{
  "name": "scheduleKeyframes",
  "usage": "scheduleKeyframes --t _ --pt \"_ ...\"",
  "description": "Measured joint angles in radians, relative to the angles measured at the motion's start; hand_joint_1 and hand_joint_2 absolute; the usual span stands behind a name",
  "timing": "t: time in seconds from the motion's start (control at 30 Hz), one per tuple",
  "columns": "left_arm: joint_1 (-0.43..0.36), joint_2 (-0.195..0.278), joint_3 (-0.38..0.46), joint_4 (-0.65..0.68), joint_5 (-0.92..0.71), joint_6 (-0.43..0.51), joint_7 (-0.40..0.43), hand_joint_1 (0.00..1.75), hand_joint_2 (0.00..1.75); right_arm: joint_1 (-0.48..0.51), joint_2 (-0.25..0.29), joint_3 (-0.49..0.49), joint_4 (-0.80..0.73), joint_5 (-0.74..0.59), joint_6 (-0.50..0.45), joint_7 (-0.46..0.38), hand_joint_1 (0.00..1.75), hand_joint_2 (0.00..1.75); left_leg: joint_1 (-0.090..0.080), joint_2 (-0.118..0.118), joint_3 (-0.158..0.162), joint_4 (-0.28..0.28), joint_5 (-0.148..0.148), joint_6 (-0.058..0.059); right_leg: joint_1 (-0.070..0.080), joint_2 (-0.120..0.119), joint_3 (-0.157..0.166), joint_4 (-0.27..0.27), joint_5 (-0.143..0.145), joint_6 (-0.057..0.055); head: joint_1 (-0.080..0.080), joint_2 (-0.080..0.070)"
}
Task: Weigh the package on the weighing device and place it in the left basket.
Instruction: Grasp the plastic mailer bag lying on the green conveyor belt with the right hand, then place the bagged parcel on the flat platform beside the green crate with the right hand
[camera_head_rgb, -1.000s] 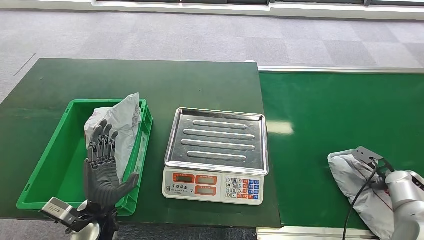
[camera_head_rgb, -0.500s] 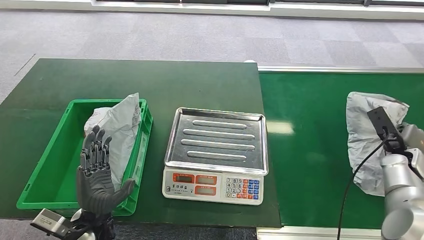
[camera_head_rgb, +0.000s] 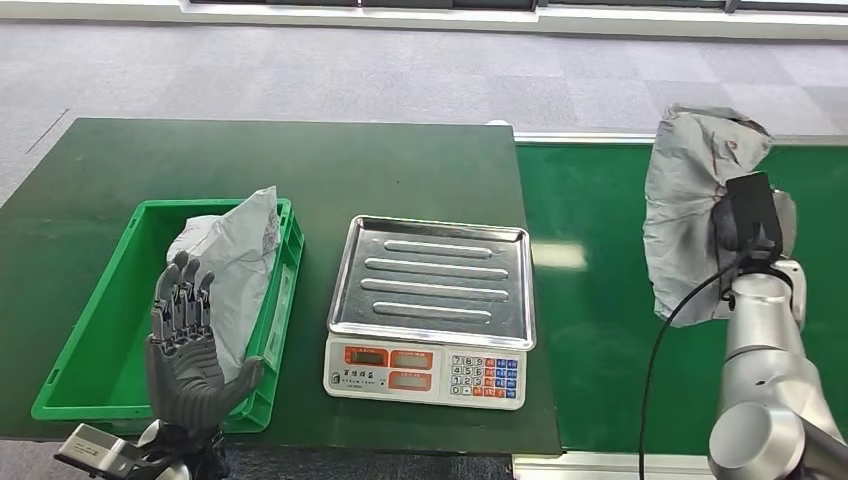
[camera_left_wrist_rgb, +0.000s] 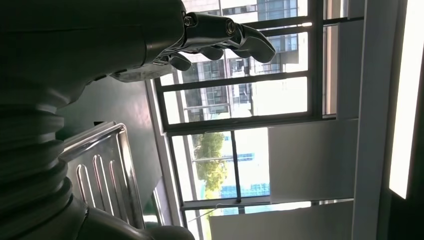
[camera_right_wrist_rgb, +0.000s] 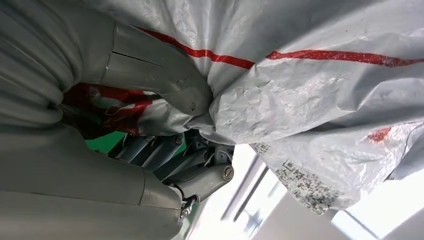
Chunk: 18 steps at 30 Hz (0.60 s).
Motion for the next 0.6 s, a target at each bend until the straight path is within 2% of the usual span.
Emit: scheduleKeyframes --t 0.07,0.13,0.3,0.47,0.6 --pt "-0.021 0.001 0.0 0.009 -0.001 -0.003 -0.001 0.0 1.75 -0.011 0.057 0.047 -0.03 -0.064 0.101 -0.005 1.75 1.75 0.0 0.003 0.002 0.0 0.0 -0.001 0.0 0.003 -0.002 0.0 0.001 -0.001 0.0 0.0" --pt "-0.049 0.002 0.0 0.022 -0.004 -0.006 -0.002 0.0 1.75 -0.03 0.118 0.119 -0.046 -0.113 0.146 0.01 1.75 1.75 0.001 0.005 0.007 0.0 0.002 -0.003 0.001 0.005 -0.003 0.0 0.003 -0.003 0.0 0.0" --pt "-0.093 0.002 0.0 0.05 -0.012 -0.007 0.0 0.0 1.75 -0.092 0.245 0.305 -0.055 -0.152 0.169 0.044 1.75 1.75 0.003 0.003 0.007 -0.001 0.006 -0.007 0.003 0.003 -0.005 0.003 0.004 -0.005 0.0 0.0" --pt "-0.143 0.003 0.0 0.077 -0.011 -0.004 0.001 0.0 1.75 -0.178 0.416 0.48 -0.028 -0.132 0.166 0.067 1.75 1.75 0.005 0.011 0.006 -0.001 0.006 -0.009 0.005 0.011 -0.01 0.003 0.006 -0.009 0.0 0.0" --pt "-0.153 0.003 0.001 0.08 0.004 0.013 0.012 0.0 1.75 -0.218 0.522 0.614 0.001 -0.235 0.166 0.116 1.75 1.75 0.007 0.007 0.005 -0.002 0.007 -0.01 0.008 0.007 -0.01 0.003 0.005 -0.01 0.0 0.0"
